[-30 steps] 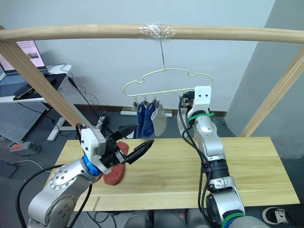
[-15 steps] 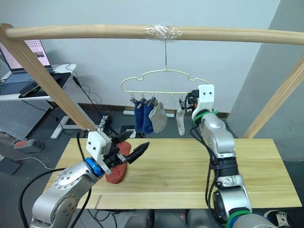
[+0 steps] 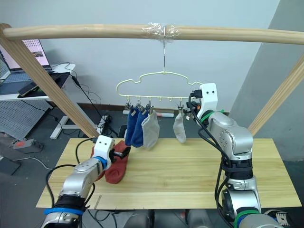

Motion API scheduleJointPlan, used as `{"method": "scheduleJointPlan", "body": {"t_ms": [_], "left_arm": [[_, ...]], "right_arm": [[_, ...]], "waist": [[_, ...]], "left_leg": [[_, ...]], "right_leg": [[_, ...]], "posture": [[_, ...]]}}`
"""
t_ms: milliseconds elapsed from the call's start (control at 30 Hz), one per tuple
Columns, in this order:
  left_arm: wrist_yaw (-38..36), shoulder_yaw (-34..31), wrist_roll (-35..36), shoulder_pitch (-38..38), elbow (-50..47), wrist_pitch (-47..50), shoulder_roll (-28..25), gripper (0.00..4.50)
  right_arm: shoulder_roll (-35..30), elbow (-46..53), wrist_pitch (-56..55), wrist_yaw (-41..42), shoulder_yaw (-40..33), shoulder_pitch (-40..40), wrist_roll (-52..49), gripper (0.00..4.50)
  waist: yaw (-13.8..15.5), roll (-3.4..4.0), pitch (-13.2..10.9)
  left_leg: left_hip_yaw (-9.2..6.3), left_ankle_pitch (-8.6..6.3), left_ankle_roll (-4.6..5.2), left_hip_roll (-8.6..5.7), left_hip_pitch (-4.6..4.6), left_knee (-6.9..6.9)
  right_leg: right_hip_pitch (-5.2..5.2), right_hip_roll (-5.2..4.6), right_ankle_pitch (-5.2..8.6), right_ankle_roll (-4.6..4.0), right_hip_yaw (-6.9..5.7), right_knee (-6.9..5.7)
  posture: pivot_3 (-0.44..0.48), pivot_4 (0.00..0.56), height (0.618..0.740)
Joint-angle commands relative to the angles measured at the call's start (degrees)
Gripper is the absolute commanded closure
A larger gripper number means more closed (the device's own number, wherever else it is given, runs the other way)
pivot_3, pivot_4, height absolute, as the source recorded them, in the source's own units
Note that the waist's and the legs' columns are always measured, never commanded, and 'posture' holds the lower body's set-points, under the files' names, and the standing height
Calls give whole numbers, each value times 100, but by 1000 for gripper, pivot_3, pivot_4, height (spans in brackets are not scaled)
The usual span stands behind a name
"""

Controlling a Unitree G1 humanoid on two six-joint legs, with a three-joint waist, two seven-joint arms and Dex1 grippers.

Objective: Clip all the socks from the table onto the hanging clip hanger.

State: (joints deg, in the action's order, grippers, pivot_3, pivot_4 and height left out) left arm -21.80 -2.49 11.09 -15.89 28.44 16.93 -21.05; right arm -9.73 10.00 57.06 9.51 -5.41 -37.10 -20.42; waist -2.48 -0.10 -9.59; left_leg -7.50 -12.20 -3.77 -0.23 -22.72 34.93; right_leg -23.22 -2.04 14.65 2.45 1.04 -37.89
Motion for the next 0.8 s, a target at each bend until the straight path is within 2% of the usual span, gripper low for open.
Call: {"method": "scheduleJointPlan", "body": {"t_ms": [33, 200, 267, 467, 700, 767, 800], "left_arm": [[78, 60, -344, -226, 503, -241, -83, 0], [100, -18, -456, -362, 980, -253, -13, 0], [-37, -79, -358, -354, 1032, -169, 55, 373], [-281, -52, -392, -133, 771, -207, 184, 2011], [-686, 385, -534, 460, -182, -605, 403, 3957], [-832, 457, -429, 646, -582, -474, 484, 4445], [-899, 496, -367, 762, -850, -389, 525, 4478]], "right_arm": [[-25, 209, 133, -98, -83, -36, -28, 4480], [-53, 247, 195, -118, -102, -50, -30, 4480], [-57, 234, 190, -117, -101, -61, -29, 4500], [-48, 207, 167, -111, -92, -82, -26, 4500], [-112, 112, 147, -34, -82, -152, -28, 4500], [-136, 101, 194, -3, -91, -181, -54, 4500], [-180, 94, 234, 25, -65, -197, -49, 4500]], "waist": [[-13, 0, 0], [-34, -1, 2], [-39, -3, 5], [-42, 0, 11], [-40, -2, 18], [-47, -2, 18], [-46, -2, 18]], "left_leg": [[-2, 0, 0, 0, 0, -1], [-5, 1, 0, 0, 3, 1], [-4, 1, -1, -1, 7, 2], [-4, 2, 0, -1, 9, 2], [-2, 3, -2, -2, 9, 2], [-1, 3, -3, -2, 9, 2], [-1, 4, -3, -2, 9, 2]], "right_leg": [[0, 0, 0, 0, -2, 0], [0, 0, 9, 17, -3, -7], [3, 0, 8, 18, -2, -9], [4, -1, 8, 18, -2, -10], [4, -2, -1, 4, 2, -11], [4, -2, 0, 4, 3, -11], [4, -2, -1, 4, 4, -10]], "posture": [[-57, 142, 740], [-58, 135, 740], [-58, 134, 740], [-54, 123, 740], [-53, 109, 740], [-52, 107, 740], [-52, 107, 740]]}}
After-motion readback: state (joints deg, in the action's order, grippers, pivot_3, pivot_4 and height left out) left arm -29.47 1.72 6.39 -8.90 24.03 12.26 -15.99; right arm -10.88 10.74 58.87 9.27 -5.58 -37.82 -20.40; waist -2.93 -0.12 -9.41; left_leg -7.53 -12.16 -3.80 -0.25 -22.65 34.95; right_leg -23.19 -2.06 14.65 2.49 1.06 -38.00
